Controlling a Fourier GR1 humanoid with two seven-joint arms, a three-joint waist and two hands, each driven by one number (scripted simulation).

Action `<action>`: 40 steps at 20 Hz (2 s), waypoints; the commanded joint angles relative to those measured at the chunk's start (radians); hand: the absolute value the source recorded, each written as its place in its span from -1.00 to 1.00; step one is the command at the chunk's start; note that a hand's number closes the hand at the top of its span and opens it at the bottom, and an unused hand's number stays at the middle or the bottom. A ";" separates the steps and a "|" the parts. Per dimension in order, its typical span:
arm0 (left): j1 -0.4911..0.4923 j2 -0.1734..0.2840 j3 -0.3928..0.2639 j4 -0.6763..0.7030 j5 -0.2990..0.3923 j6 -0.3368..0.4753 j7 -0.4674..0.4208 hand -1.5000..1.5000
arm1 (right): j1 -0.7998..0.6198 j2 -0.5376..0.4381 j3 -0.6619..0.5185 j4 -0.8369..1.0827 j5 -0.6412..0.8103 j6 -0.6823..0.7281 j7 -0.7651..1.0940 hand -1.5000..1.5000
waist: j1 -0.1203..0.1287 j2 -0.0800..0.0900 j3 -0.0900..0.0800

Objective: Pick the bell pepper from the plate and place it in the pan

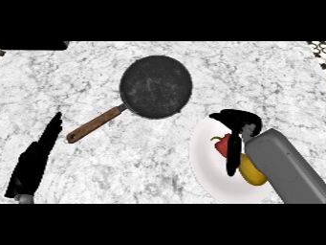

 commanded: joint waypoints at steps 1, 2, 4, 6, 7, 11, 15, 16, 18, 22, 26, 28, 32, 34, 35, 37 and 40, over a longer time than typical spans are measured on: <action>0.015 -0.035 -0.009 -0.090 -0.033 0.012 0.069 0.00 | 0.044 0.051 -0.029 -0.043 0.039 0.017 0.061 -1.00 | -0.002 -0.001 0.000; -0.009 -0.018 0.008 -0.063 -0.032 -0.019 0.072 0.00 | 0.040 0.026 -0.035 0.035 0.097 -0.004 -0.062 -1.00 | 0.000 0.000 0.000; 0.033 -0.016 0.018 -0.066 -0.023 -0.030 0.012 0.00 | 0.022 0.078 -0.011 0.129 0.161 -0.074 -0.105 -1.00 | 0.005 0.001 0.000; 0.002 -0.032 0.026 -0.032 -0.036 -0.023 0.019 0.00 | 0.028 0.051 -0.057 0.114 0.155 -0.075 -0.194 1.00 | 0.001 0.001 0.000; 0.009 -0.056 0.018 0.007 -0.056 -0.020 -0.024 0.00 | 0.031 0.060 -0.081 0.079 0.156 -0.040 -0.156 1.00 | -0.001 0.000 0.000; 0.002 -0.051 0.029 -0.004 -0.047 -0.041 -0.005 0.00 | 0.045 0.152 -0.099 0.077 0.122 -0.046 -0.095 1.00 | -0.001 0.000 0.000; -0.012 -0.094 0.010 0.013 -0.097 -0.004 -0.004 0.00 | 0.090 0.153 -0.131 0.029 0.129 -0.047 -0.088 1.00 | -0.003 0.000 0.000; 0.013 -0.044 0.042 -0.066 -0.065 -0.048 0.050 0.00 | 0.140 0.154 -0.114 -0.028 0.125 -0.036 -0.072 1.00 | -0.003 -0.001 0.000; -0.021 -0.046 0.062 -0.006 -0.045 -0.055 0.015 0.00 | 0.127 0.224 -0.139 0.001 0.173 -0.168 0.052 1.00 | -0.004 -0.001 0.000; 0.038 -0.062 0.055 0.002 -0.069 -0.013 0.020 0.00 | 0.264 0.238 -0.208 -0.051 0.311 -0.461 0.293 1.00 | -0.071 -0.022 -0.006; 0.035 -0.047 0.070 -0.020 -0.056 -0.023 0.027 0.00 | 0.266 0.236 -0.181 -0.136 0.524 -0.633 0.456 1.00 | -0.063 -0.029 -0.008; 0.040 -0.044 0.074 -0.020 -0.060 -0.020 0.023 0.00 | 0.271 0.241 -0.151 -0.214 0.632 -0.689 0.512 1.00 | -0.070 -0.035 -0.008; 0.048 -0.053 0.054 -0.027 -0.060 -0.031 0.026 0.00 | 0.216 0.202 -0.043 -0.350 0.903 -0.691 0.535 1.00 | -0.053 -0.035 -0.008; 0.030 -0.069 0.031 -0.034 -0.075 -0.024 0.043 0.00 | 0.153 0.203 -0.011 -0.390 1.028 -0.703 0.528 1.00 | -0.038 -0.024 -0.005; 0.037 -0.064 0.044 -0.018 -0.070 -0.025 0.006 0.00 | 0.140 0.235 0.030 -0.434 1.078 -0.659 0.560 1.00 | -0.035 -0.024 -0.006; 0.064 -0.052 0.043 -0.053 -0.054 -0.050 0.006 0.00 | 0.095 0.280 0.050 -0.447 1.173 -0.584 0.609 1.00 | -0.011 -0.017 -0.004; 0.035 -0.050 0.036 -0.048 -0.068 -0.056 0.013 0.00 | 0.019 0.303 0.065 -0.453 1.188 -0.548 0.646 1.00 | 0.001 -0.005 -0.001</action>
